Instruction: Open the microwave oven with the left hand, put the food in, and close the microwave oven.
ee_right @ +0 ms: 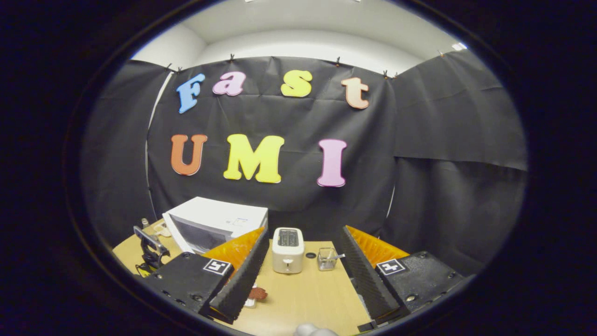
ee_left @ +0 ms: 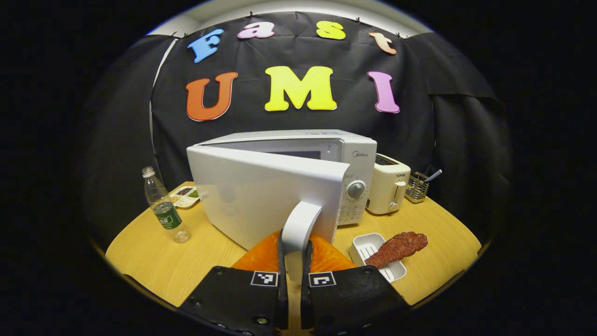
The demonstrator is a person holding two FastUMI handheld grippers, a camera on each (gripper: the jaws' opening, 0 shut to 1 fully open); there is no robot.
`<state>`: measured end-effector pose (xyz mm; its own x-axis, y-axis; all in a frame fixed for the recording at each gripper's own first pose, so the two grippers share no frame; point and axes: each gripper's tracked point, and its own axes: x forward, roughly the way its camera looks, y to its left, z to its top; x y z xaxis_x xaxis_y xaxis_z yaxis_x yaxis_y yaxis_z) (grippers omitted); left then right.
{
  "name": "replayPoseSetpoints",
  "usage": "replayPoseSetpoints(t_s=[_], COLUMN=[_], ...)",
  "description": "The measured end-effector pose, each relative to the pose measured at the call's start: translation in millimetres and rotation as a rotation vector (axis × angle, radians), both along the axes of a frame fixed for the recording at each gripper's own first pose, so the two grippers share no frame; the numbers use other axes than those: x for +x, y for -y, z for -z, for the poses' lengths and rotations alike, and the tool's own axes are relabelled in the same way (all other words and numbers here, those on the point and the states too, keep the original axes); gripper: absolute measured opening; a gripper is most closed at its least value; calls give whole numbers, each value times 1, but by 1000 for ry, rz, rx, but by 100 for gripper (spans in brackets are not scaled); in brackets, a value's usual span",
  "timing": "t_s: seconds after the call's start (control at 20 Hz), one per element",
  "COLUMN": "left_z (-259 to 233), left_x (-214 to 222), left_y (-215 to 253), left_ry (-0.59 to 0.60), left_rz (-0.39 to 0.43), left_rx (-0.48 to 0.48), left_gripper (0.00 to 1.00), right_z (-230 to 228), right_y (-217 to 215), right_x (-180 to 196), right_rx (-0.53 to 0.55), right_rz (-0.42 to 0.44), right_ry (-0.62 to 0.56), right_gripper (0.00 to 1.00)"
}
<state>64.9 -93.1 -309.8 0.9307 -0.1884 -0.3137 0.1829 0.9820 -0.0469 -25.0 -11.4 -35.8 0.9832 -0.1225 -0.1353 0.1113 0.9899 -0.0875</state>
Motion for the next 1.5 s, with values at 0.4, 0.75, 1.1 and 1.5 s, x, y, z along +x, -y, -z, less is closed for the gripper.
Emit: replayPoseSetpoints(t_s=[0.4, 0.75, 1.1, 1.5], left_z=[10, 15, 12, 18], left_x=[-36, -54, -54, -67], left_y=[-69, -124, -138, -180], left_ry=[-43, -55, -54, -84], left_rz=[-102, -183, -144, -157], left_rx=[40, 65, 64, 50], left_gripper=[12, 22, 97, 98], right_z=[9, 23, 23, 44], right_y=[-46, -83, -96, -110], right_x=[17, 33, 32, 27], right_rx=[29, 57, 29, 39], right_rz=[-105, -176, -178, -174], right_ry=[-6, -38, -39, -81], right_gripper=[98, 98, 98, 99])
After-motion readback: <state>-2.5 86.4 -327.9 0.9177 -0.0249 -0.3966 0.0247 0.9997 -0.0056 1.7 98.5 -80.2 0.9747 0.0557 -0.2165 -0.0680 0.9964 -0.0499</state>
